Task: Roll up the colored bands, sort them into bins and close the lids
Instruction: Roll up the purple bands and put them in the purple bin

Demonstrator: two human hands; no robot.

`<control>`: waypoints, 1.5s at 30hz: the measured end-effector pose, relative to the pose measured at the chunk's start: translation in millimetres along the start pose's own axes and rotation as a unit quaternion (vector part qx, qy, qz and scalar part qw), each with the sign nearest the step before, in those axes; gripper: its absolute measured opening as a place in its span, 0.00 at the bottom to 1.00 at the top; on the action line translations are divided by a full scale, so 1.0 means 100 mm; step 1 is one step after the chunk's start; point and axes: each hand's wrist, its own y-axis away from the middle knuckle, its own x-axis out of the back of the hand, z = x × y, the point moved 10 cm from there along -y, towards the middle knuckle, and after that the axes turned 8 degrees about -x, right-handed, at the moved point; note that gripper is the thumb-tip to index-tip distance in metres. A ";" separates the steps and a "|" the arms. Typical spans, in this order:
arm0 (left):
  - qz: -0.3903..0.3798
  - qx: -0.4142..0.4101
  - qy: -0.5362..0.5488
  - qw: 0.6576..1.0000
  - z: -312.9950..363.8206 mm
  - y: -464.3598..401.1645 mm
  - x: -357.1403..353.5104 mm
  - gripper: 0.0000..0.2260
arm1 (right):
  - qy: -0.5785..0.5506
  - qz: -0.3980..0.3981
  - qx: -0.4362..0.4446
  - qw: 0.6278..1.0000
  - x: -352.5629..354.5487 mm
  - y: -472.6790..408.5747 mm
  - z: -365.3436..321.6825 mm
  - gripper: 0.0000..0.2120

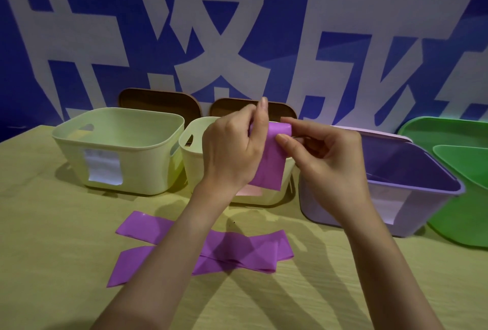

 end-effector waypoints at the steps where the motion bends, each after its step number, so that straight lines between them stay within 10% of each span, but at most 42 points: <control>1: 0.010 0.005 0.003 1.000 -0.01 0.00 0.02 0.17 | 0.005 -0.010 0.004 1.000 -0.02 0.00 -0.02 0.14; 16: -0.025 0.171 0.158 0.972 -0.33 0.06 -0.13 0.24 | 0.045 0.013 0.068 0.997 -0.04 0.05 -0.14 0.17; 25: -0.044 0.001 0.017 0.999 -0.05 -0.03 -0.07 0.18 | -0.013 0.040 -0.027 0.999 0.03 0.01 0.07 0.13; 45: -0.104 0.232 0.169 0.952 -0.45 0.08 -0.25 0.20 | 0.080 0.038 0.127 0.988 -0.06 0.09 -0.20 0.16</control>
